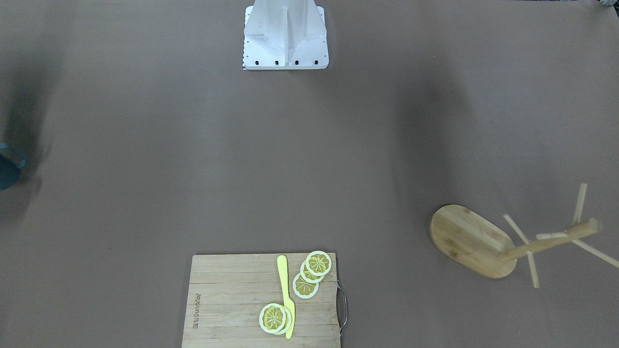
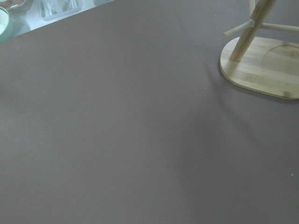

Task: Hang cup on storage rack
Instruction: 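Carry the teal mug with the right gripper toward the table center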

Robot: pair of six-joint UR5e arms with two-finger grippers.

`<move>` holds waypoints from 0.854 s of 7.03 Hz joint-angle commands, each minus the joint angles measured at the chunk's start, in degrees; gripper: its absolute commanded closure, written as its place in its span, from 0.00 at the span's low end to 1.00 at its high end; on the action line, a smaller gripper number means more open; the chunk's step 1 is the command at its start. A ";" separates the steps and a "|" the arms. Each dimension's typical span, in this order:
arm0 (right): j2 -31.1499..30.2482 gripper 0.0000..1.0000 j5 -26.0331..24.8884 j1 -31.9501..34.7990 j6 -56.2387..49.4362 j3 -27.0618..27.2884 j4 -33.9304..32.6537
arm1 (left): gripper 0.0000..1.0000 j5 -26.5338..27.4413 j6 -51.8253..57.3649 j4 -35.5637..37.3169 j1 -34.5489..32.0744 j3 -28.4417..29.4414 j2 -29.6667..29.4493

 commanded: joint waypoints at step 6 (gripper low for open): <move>22.05 1.00 -8.67 -12.63 40.85 3.70 -15.90 | 0.01 -0.05 -2.98 -0.87 0.09 0.09 0.41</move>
